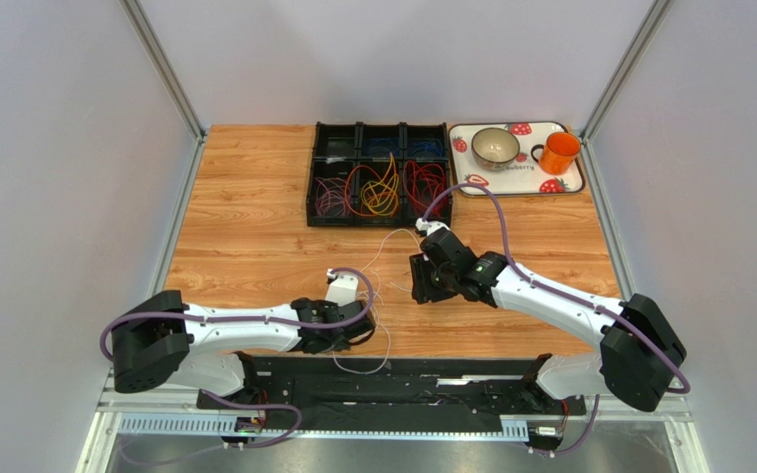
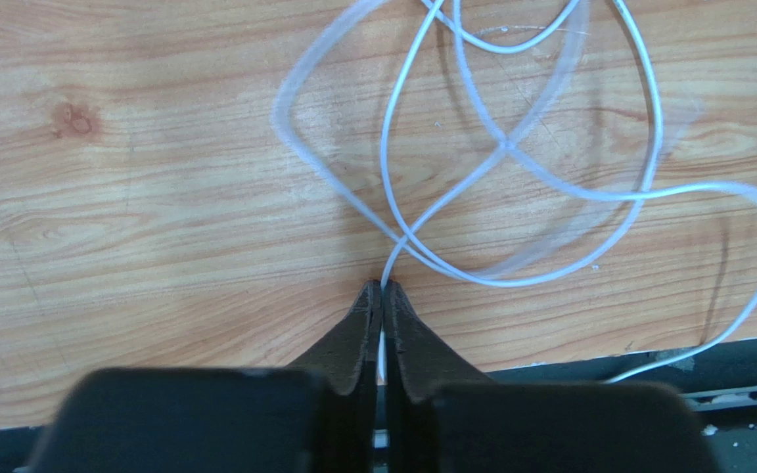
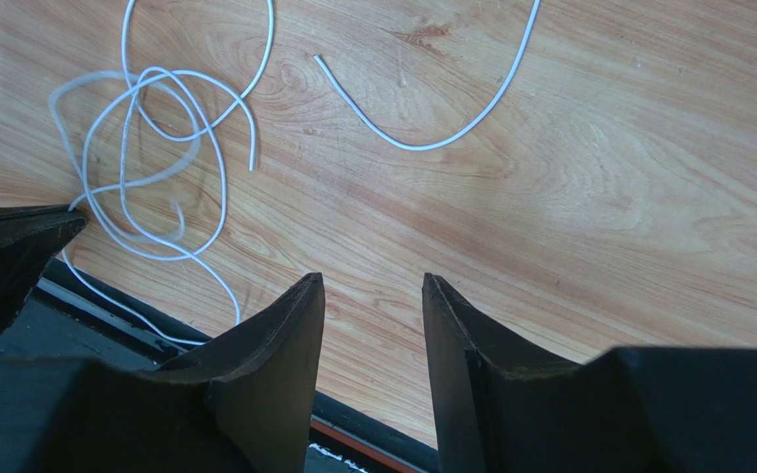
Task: Untangle the cables
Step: Untie the cable.
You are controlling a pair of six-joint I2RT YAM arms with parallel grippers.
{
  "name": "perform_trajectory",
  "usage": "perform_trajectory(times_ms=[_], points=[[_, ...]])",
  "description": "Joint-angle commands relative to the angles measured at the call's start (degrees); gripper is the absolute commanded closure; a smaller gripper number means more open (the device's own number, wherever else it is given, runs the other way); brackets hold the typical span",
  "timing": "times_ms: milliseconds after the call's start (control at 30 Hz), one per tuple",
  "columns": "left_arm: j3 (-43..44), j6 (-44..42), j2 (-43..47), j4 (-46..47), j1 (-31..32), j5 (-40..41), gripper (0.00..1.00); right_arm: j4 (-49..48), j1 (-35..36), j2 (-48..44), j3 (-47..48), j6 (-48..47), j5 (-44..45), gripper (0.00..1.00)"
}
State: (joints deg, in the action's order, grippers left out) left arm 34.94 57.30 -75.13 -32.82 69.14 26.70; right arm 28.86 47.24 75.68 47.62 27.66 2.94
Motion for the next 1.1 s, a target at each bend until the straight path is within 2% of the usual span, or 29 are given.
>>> perform_trajectory(times_ms=[0,200,300,400,567,700,833,1000,1067], points=[[-2.2,-0.5,1.6,2.4,-1.5,-0.7,1.00,-2.3,0.4,-0.4,-0.2,0.8,0.0,0.55],[5.4,-5.5,6.0,-3.6,-1.6,-2.5,1.00,-1.7,0.5,0.0,0.8,0.6,0.0,0.55],[17.2,-10.7,9.6,-13.2,-1.6,-1.9,1.00,-1.0,0.5,-0.3,1.8,0.0,0.6,0.55],[25.9,-14.4,13.2,-18.2,-2.2,0.4,1.00,-0.5,0.5,-0.6,2.7,-0.3,0.8,0.55],[34.1,-20.8,14.5,-17.1,-7.1,-3.7,1.00,0.1,0.5,-2.1,3.3,-0.6,0.8,0.55],[41.2,-25.9,14.2,-14.7,-7.6,-3.2,1.00,2.6,0.4,-3.7,4.1,-2.0,4.8,0.55],[42.0,-27.1,13.1,-15.1,-9.5,-1.2,1.00,3.8,0.4,-6.0,3.6,-2.3,7.6,0.54],[35.9,-25.6,14.0,-12.7,-17.5,-7.4,1.00,2.7,0.5,-6.8,2.0,-1.9,6.8,0.54],[35.3,-25.5,14.7,-12.2,-19.8,-9.4,1.00,1.1,0.4,-6.7,0.9,-3.0,2.7,0.54]])
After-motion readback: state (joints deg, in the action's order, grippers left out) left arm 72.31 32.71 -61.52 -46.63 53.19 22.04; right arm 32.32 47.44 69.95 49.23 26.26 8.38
